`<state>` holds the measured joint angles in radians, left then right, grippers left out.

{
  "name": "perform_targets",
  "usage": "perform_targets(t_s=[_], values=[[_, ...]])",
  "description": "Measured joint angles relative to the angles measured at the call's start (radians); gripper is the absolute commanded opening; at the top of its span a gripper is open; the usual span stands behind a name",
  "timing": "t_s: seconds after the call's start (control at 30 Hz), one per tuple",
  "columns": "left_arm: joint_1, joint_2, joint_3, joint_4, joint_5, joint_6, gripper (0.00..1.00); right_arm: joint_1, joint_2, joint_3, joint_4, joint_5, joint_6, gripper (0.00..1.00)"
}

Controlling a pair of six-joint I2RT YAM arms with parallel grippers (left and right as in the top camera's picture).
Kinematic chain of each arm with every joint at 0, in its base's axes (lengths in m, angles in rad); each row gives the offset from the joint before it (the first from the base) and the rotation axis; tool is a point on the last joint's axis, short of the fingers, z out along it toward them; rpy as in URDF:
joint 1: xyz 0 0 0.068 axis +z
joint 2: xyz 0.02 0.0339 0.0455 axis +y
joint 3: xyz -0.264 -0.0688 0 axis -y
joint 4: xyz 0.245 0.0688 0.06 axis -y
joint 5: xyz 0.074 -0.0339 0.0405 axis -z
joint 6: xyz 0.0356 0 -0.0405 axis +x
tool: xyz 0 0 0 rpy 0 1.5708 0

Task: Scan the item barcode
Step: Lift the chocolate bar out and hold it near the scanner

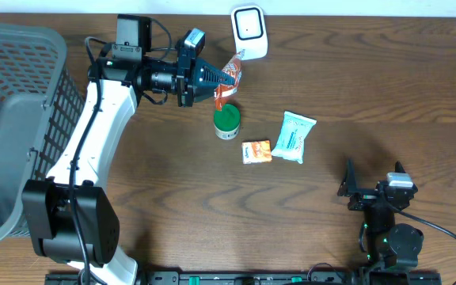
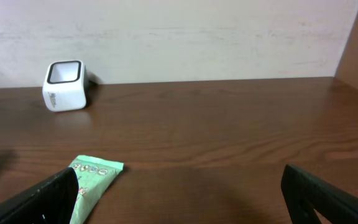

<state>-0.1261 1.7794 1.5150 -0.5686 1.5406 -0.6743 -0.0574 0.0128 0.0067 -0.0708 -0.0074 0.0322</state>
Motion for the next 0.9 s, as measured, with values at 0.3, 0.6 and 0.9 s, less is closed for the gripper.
perform_targets(t_s=[0.3,0.6,0.9], values=[[0.001,0.0,0.0,-0.001,0.003,0.008,0.07,0.0,0.0,0.0,0.0,0.0,0.0,0.99],[0.001,0.0,0.0,0.0,0.003,0.296,0.07,0.0,0.0,0.0,0.0,0.0,0.0,0.99],[-0.004,0.0,0.0,-0.006,0.003,0.518,0.07,0.0,0.0,0.0,0.0,0.0,0.0,0.99]])
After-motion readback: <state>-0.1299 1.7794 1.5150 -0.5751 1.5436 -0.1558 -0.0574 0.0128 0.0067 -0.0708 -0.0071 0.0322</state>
